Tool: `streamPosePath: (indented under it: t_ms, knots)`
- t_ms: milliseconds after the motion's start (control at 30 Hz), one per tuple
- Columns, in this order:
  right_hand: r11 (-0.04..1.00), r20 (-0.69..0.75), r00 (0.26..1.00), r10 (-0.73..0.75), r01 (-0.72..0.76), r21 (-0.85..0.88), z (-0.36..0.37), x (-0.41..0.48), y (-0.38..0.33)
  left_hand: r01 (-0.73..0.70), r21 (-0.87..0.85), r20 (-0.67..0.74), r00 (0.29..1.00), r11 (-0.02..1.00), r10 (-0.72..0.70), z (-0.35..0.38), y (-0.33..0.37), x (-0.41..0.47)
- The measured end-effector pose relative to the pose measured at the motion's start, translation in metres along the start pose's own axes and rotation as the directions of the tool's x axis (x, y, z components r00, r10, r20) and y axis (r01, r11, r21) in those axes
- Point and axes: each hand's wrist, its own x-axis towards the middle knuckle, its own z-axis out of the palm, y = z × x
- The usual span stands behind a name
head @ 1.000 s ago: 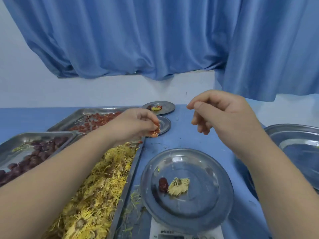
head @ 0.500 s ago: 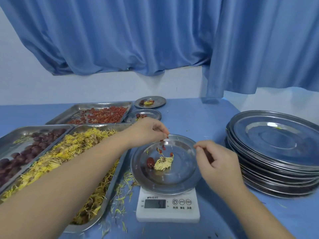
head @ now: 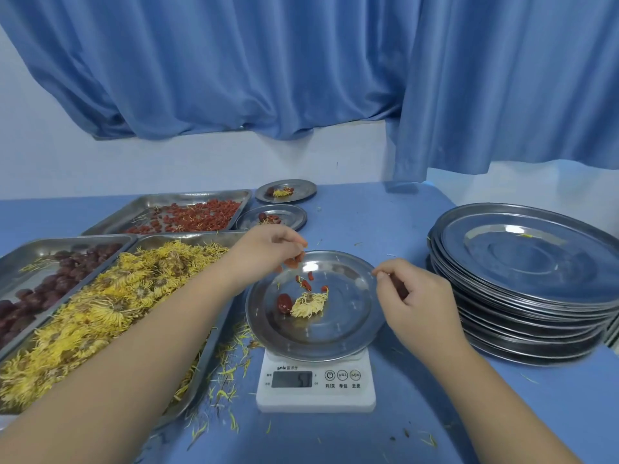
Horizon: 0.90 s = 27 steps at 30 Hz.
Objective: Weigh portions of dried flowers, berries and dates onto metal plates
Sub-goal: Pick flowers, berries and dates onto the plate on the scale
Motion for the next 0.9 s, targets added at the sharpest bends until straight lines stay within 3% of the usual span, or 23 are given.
streamPosePath:
  t_ms: [133,233,333,433,567,900]
  knots:
    - [1.0,0.007,1.0,-0.02,0.02,-0.003,0.003,-0.001,0.001,0.035,-0.072,-0.032,0.999,0.997,-0.038,0.003,-0.007,-0.006]
    - [0.999,0.024,0.999,-0.026,0.026,-0.023,0.004,-0.001,0.002,-0.001,0.032,-0.055,0.998,0.999,0.003,0.004,-0.01,-0.007]
    - [1.0,0.029,0.999,-0.027,0.027,-0.007,0.005,-0.001,0.003,-0.059,0.117,0.05,0.997,0.991,0.054,0.001,-0.009,-0.009]
    - [1.0,0.027,0.999,-0.026,0.027,-0.011,0.005,-0.001,0.003,-0.069,0.076,0.112,0.992,0.995,0.06,-0.001,-0.008,-0.011]
    - [0.999,0.027,0.999,-0.032,0.033,-0.027,0.005,0.0,0.003,-0.056,-0.025,0.07,0.996,0.998,0.057,0.001,-0.009,-0.012]
    - [0.999,0.035,0.999,-0.032,0.033,-0.023,0.003,0.0,0.002,-0.069,0.054,-0.03,0.997,0.996,0.07,0.011,-0.003,-0.006]
